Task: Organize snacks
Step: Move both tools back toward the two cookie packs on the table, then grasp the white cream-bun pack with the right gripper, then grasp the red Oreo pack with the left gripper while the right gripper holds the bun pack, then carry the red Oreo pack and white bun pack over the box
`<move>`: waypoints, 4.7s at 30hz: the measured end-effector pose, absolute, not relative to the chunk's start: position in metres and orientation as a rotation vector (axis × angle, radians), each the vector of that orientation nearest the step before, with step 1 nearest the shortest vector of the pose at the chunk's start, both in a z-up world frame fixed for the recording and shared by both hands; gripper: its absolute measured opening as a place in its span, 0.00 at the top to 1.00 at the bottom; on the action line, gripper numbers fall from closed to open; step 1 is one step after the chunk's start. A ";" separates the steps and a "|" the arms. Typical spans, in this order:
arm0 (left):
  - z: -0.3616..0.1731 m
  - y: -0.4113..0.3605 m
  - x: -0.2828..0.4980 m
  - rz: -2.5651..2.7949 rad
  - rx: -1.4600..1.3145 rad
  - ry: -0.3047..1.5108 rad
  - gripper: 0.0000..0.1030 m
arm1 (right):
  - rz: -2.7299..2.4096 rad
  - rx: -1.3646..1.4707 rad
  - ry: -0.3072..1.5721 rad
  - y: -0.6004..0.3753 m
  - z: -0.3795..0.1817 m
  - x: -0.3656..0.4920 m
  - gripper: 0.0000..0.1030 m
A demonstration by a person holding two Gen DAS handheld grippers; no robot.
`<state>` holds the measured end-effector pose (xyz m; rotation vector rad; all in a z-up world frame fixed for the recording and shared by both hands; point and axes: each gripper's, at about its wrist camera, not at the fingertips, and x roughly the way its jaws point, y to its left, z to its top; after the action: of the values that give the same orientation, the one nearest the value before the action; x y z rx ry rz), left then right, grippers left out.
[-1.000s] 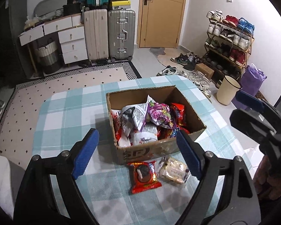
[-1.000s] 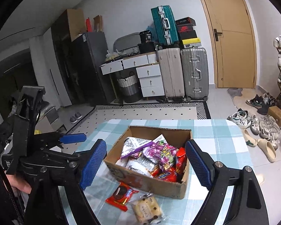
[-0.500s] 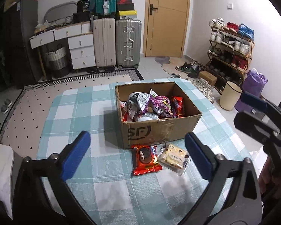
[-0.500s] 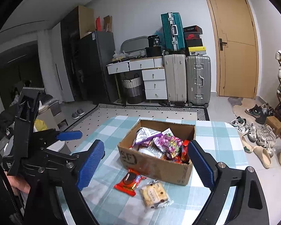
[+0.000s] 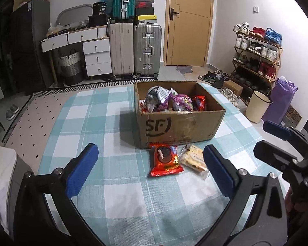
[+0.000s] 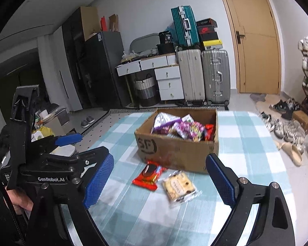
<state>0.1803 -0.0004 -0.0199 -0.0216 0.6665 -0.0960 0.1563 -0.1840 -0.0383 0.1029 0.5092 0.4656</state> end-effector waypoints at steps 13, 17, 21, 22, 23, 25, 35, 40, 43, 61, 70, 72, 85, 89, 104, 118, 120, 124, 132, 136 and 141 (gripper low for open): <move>-0.083 0.012 0.187 -0.048 -0.057 0.733 0.01 | 0.460 0.116 0.618 -0.181 -0.092 0.174 0.10; -0.098 0.016 0.193 -0.045 -0.059 0.751 0.01 | 0.459 0.107 0.643 -0.177 -0.105 0.183 0.10; -0.109 0.019 0.196 -0.057 -0.067 0.767 0.01 | 0.455 0.100 0.675 -0.175 -0.119 0.196 0.10; -0.111 0.020 0.197 -0.059 -0.067 0.770 0.01 | 0.454 0.098 0.685 -0.175 -0.123 0.199 0.10; -0.113 0.020 0.198 -0.059 -0.065 0.772 0.01 | 0.452 0.095 0.693 -0.175 -0.126 0.202 0.10; -0.116 0.020 0.201 -0.061 -0.063 0.778 0.01 | 0.448 0.093 0.703 -0.174 -0.131 0.208 0.10; -0.128 0.027 0.211 -0.076 -0.085 0.802 0.01 | 0.439 0.065 0.786 -0.166 -0.161 0.245 0.10; -0.133 0.029 0.217 -0.087 -0.100 0.818 0.01 | 0.427 0.062 0.821 -0.166 -0.168 0.263 0.10; -0.134 0.030 0.219 -0.094 -0.102 0.821 0.01 | 0.425 0.033 0.847 -0.163 -0.171 0.273 0.10; -0.136 0.038 0.225 -0.082 -0.119 0.835 0.01 | 0.459 -0.165 0.870 -0.134 -0.179 0.275 0.41; -0.135 0.037 0.225 -0.082 -0.109 0.842 0.01 | 0.477 -0.116 0.860 -0.140 -0.173 0.265 0.41; -0.135 0.036 0.226 -0.086 -0.105 0.846 0.01 | 0.482 -0.099 0.856 -0.144 -0.170 0.261 0.41; -0.131 0.010 0.245 -0.116 -0.090 0.872 0.01 | 0.464 0.045 0.838 -0.179 -0.171 0.236 0.41; -0.131 0.002 0.255 -0.112 -0.084 0.875 0.01 | 0.458 0.083 0.830 -0.193 -0.171 0.229 0.41; -0.149 -0.020 0.290 -0.099 -0.044 0.933 0.01 | 0.462 0.140 0.817 -0.207 -0.172 0.228 0.41; -0.163 -0.021 0.298 -0.227 -0.070 1.009 0.57 | 0.448 0.145 0.798 -0.207 -0.167 0.223 0.41; -0.161 -0.020 0.295 -0.226 -0.062 1.002 0.57 | 0.448 0.146 0.795 -0.206 -0.165 0.221 0.41; -0.154 -0.014 0.290 -0.228 -0.071 0.993 0.57 | 0.449 0.147 0.786 -0.204 -0.159 0.217 0.40; -0.144 0.000 0.261 -0.250 -0.106 0.974 0.57 | 0.460 0.145 0.753 -0.197 -0.142 0.204 0.40; -0.134 0.004 0.245 -0.255 -0.113 0.944 0.57 | 0.471 0.146 0.734 -0.192 -0.131 0.196 0.40; -0.117 0.005 0.225 -0.273 -0.130 0.914 0.57 | 0.491 0.145 0.699 -0.185 -0.117 0.183 0.40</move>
<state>0.2246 0.0049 -0.1168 -0.1302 0.9140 -0.2728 0.1835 -0.1847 -0.1174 0.1447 0.6993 0.4909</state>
